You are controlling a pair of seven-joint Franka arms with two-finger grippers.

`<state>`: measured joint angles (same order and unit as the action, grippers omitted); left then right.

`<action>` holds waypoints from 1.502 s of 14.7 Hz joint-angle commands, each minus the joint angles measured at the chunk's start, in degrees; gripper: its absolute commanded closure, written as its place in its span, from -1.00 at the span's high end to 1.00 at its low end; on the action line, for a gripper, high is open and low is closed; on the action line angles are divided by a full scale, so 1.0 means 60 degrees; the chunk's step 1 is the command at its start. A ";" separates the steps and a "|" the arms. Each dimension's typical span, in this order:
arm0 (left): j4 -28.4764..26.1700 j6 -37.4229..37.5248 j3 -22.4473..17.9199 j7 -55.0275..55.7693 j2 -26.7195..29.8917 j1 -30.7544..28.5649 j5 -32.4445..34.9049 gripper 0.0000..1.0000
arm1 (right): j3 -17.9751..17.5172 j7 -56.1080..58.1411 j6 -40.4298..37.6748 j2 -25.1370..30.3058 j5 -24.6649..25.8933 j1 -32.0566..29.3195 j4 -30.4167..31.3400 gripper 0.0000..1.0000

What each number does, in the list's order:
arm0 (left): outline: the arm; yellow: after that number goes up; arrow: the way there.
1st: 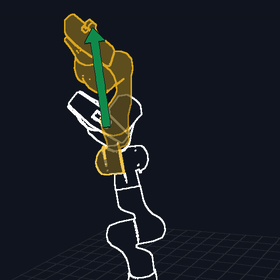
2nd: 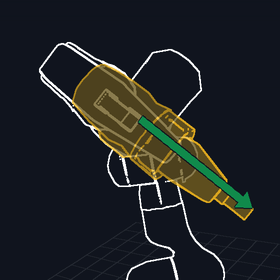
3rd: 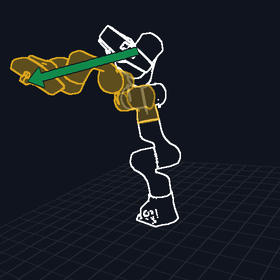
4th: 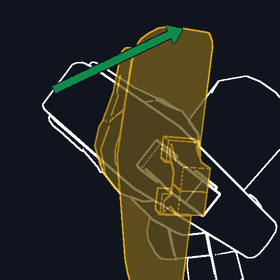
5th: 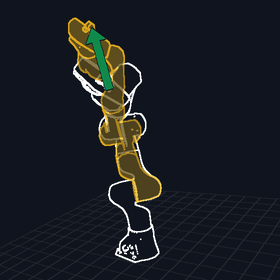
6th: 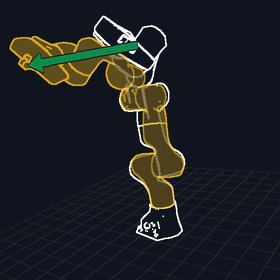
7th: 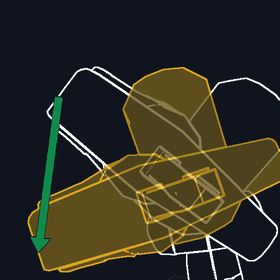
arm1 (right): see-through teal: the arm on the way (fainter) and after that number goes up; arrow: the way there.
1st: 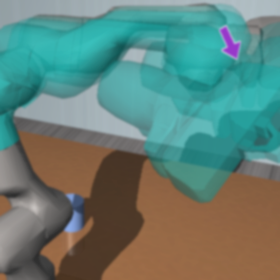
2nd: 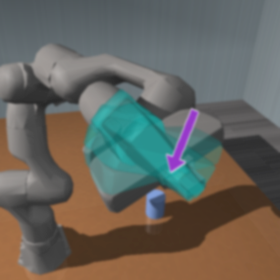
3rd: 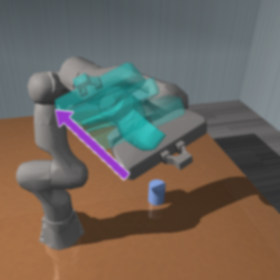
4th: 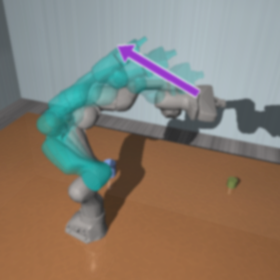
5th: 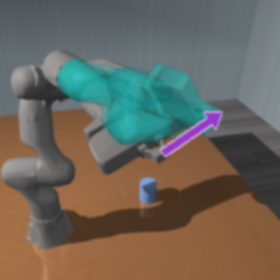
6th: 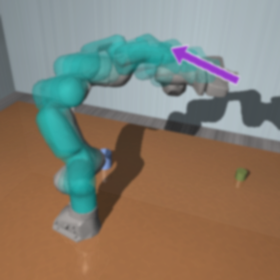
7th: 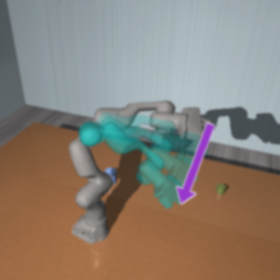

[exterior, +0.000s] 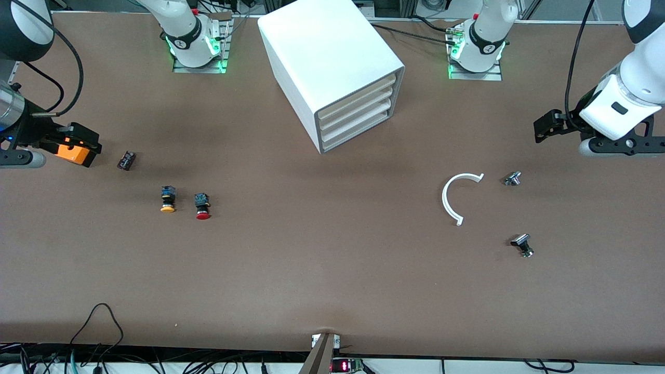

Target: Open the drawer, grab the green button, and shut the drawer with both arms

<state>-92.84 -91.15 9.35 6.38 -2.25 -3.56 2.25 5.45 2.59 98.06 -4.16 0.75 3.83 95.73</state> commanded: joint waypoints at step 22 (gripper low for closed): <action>-0.2599 -0.0784 0.0827 -0.1643 -0.3871 0.0196 -0.6334 1.00 | -0.0191 0.0009 0.0605 -0.1753 0.0153 0.0446 -0.0707 1.00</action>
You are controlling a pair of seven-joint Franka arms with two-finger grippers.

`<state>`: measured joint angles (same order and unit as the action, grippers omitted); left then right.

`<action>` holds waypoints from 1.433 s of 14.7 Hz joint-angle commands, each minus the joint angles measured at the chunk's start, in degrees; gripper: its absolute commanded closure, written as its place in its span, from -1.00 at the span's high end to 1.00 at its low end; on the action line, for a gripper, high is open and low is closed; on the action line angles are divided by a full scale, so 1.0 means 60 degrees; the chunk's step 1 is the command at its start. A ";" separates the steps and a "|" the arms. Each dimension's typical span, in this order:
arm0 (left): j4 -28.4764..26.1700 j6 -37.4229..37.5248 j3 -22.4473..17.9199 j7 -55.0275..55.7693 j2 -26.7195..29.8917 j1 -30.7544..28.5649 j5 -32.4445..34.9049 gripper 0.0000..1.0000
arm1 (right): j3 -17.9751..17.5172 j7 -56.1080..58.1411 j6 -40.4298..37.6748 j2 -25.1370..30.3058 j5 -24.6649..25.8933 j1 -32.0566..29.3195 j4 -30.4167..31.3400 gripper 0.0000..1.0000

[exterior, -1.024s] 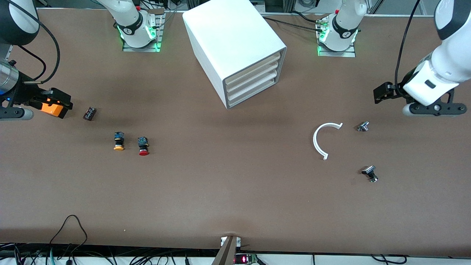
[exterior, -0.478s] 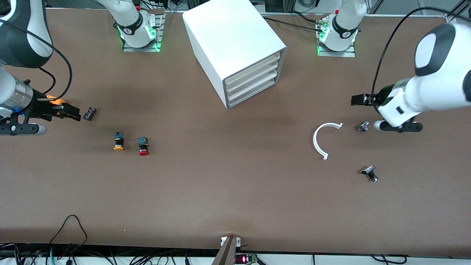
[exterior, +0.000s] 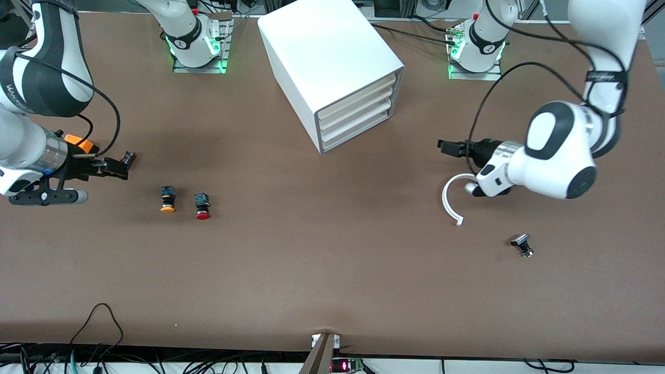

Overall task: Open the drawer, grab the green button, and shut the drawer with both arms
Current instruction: 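Reach the left gripper to the drawer handle while the right gripper advances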

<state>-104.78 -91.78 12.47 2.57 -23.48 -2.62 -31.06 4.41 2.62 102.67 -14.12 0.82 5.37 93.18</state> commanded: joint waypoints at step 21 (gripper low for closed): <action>-0.3865 -0.4654 0.2668 -0.6390 -0.1067 0.0656 -0.4521 -1.00 | -0.0413 0.0778 0.0817 -0.1233 -0.1203 0.2823 -0.1217 1.00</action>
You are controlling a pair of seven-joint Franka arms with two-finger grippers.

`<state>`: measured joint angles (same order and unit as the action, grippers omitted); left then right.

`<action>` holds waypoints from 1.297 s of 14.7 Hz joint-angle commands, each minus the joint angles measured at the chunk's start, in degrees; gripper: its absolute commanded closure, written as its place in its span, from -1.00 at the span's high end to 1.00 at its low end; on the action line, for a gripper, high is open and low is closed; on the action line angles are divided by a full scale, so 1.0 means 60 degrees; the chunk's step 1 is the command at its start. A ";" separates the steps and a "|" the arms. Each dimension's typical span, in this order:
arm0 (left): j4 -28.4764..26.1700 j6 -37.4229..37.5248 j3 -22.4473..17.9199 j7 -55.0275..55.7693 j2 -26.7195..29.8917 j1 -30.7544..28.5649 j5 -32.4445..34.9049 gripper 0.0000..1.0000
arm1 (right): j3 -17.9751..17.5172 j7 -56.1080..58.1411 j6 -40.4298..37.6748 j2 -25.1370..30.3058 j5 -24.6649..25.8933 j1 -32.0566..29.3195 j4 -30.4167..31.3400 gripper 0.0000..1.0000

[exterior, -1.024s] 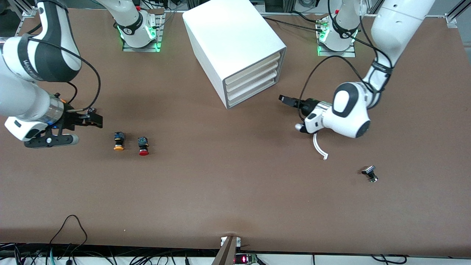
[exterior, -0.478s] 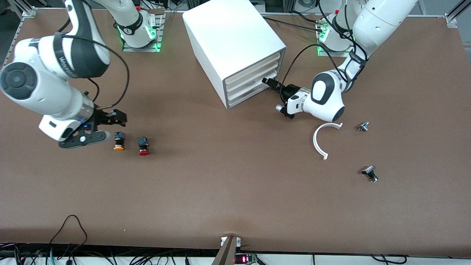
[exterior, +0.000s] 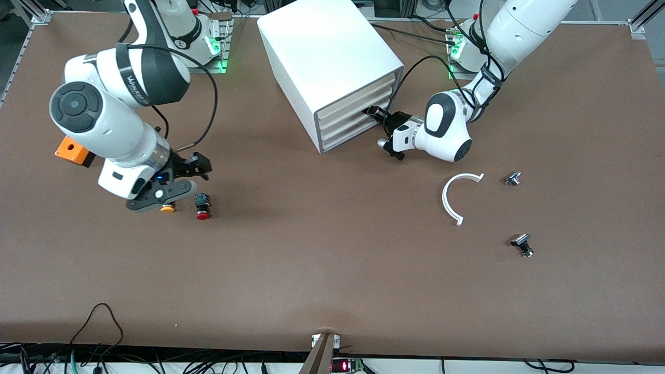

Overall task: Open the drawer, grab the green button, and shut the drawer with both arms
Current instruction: 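Pull the drawer open with the left gripper while the right gripper approaches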

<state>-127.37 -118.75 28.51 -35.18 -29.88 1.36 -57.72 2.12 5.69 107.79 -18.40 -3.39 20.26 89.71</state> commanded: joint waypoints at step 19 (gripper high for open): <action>0.1263 -0.0890 -0.2685 -0.0084 0.0715 -0.0722 -0.0062 1.00 | -0.1935 0.4896 -0.0021 -0.2674 -0.0417 0.1455 -0.3069 1.00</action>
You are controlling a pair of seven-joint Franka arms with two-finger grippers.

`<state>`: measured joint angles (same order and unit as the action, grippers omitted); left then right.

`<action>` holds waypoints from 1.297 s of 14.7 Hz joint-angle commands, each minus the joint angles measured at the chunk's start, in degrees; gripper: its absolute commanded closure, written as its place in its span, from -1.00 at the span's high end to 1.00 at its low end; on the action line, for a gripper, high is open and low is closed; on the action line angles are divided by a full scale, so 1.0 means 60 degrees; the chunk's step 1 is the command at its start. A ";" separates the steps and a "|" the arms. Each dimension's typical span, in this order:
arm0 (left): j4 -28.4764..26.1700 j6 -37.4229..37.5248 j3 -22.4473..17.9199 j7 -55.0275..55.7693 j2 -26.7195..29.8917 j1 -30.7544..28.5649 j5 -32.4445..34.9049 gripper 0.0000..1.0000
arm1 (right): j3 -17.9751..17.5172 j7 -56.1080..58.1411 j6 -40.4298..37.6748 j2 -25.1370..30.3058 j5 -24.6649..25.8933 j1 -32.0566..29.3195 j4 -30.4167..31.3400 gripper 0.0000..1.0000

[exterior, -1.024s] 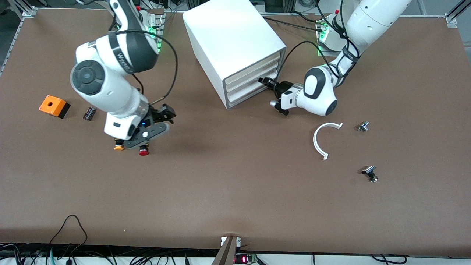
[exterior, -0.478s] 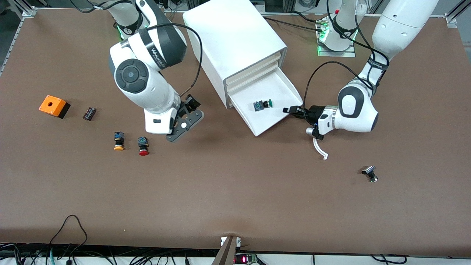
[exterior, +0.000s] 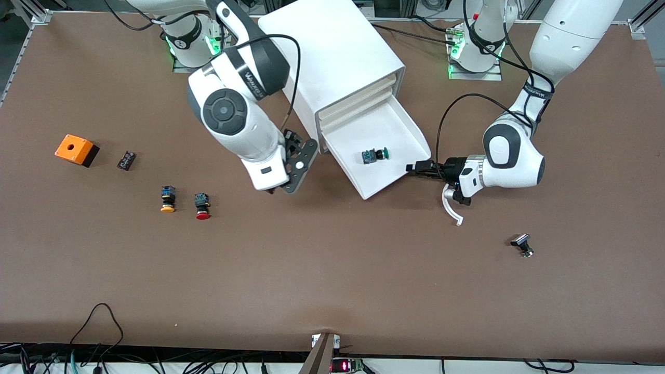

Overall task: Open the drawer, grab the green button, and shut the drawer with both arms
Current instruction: 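Pull the drawer open with the left gripper while the right gripper approaches, then lower the right gripper into the drawer while the left gripper withdraws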

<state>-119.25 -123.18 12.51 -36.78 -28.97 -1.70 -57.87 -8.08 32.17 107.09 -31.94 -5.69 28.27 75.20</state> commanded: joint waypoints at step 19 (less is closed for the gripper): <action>0.4317 0.5336 -0.1821 0.1555 0.4518 -0.0568 0.9141 1.00 | -0.0733 0.1302 0.1018 -0.2879 0.2660 0.2510 -0.2645 1.00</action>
<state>-96.16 -95.70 2.69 -31.54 -2.86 -7.66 -8.65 -11.99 38.39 113.62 -47.51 8.60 43.33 61.96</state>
